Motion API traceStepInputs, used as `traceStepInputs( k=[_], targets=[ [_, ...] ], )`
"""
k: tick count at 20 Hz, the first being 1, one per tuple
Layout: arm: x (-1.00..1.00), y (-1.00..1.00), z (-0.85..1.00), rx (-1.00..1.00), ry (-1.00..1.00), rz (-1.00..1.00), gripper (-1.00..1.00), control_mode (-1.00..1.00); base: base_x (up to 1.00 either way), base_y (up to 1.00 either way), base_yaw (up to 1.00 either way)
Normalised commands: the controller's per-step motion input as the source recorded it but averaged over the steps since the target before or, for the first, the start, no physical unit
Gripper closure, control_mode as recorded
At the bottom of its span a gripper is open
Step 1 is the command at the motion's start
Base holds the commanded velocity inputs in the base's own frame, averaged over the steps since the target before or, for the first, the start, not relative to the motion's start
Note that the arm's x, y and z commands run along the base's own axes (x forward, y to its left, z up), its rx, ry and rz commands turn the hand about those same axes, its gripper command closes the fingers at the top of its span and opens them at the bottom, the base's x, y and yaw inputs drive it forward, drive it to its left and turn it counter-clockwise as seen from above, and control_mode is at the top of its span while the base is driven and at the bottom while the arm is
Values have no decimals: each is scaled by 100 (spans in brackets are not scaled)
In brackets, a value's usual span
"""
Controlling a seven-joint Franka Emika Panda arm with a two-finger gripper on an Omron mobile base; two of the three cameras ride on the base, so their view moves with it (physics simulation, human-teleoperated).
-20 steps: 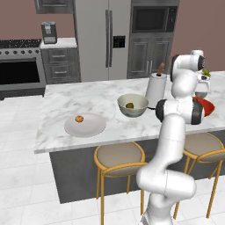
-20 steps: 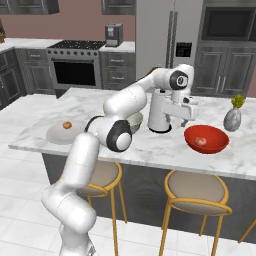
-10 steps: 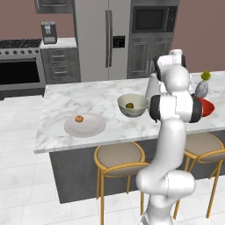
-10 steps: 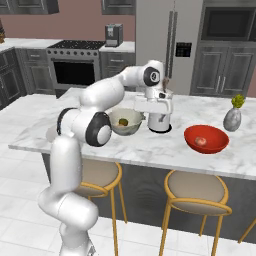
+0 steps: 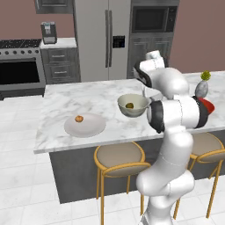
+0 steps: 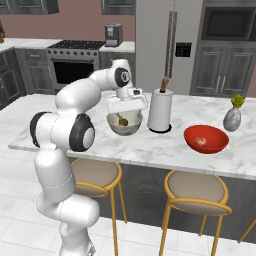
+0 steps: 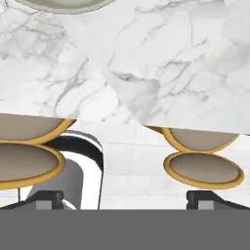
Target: Take the fruits from the plate on the dining counter and place two fruits in each bowl.
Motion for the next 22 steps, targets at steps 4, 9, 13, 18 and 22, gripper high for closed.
traceStepInputs(
  k=[4,9,13,18,22],
  targets=[
    [8,72,19,10,0,33,-100,-100,0,0,0],
    [9,70,6,16,-2,26,-100,-100,0,0,0],
    [13,67,-2,19,-2,24,-100,-100,0,0,0],
    [24,61,-15,17,-2,22,-100,-100,0,0,0],
    [34,63,-27,12,-6,17,-100,-100,0,0,0]
  ],
)
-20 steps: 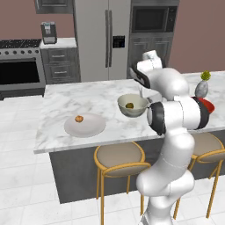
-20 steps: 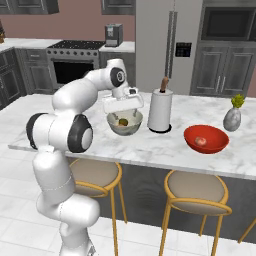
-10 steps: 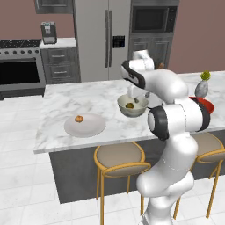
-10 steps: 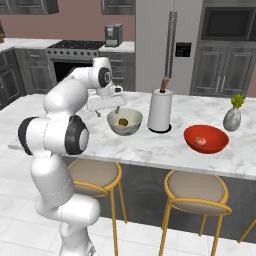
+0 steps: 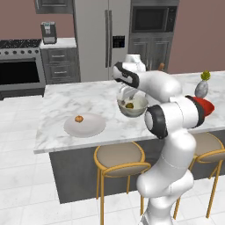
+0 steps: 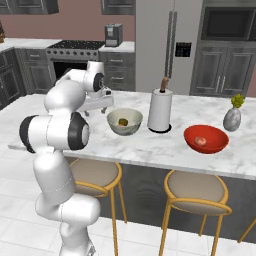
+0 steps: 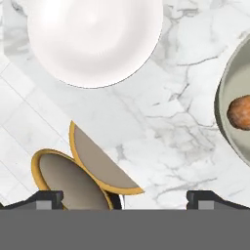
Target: Take the fruits from the plate on the dining counter and place two fruits in each bowl.
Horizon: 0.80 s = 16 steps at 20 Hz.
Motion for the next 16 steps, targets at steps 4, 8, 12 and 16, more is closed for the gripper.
traceStepInputs(
  k=[4,8,12,16],
  targets=[
    [49,56,-30,8,-1,10,-100,-100,0,0,0],
    [53,54,-17,1,0,1,-100,-100,0,0,0],
    [35,59,-10,0,0,-11,-100,-100,0,0,0],
    [26,64,-12,0,0,-24,-100,-100,0,0,0]
  ],
)
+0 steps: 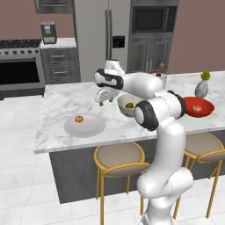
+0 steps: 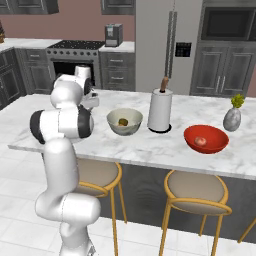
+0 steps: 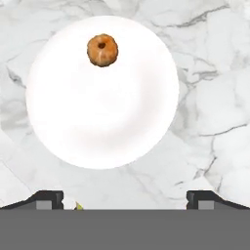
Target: Take the fruits from the plate on the dining counter and place two fruits in each bowl.
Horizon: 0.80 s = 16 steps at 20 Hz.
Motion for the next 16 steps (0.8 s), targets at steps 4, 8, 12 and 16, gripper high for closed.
traceStepInputs(
  k=[4,8,12,16],
  targets=[
    [12,56,-17,0,2,-24,-100,-100,0,0,0],
    [22,50,-34,0,4,-16,-100,-100,0,0,0],
    [16,56,-22,1,4,-13,-100,-100,0,0,0],
    [19,49,-30,0,1,-13,-100,-100,0,0,0]
  ],
)
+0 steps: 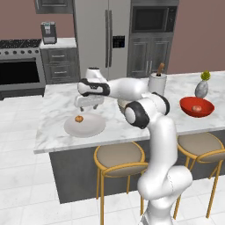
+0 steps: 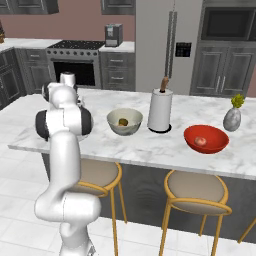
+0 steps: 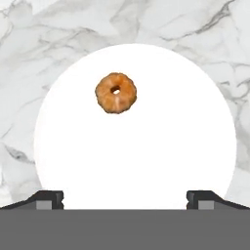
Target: Take the fruits from the plate on the dining counter and place two fruits in each bowl.
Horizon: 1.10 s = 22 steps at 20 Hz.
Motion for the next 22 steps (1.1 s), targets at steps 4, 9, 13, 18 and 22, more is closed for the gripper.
traceStepInputs(
  k=[4,9,13,18,22],
  targets=[
    [29,29,-25,0,0,-8,-100,-100,0,0,0],
    [33,17,-33,0,4,-9,-100,-100,0,0,0],
    [33,18,-24,0,3,-9,-100,-100,0,0,0],
    [25,26,-21,0,0,-7,-100,-100,0,0,0],
    [23,21,-17,0,0,-6,-100,-100,0,0,0]
  ],
)
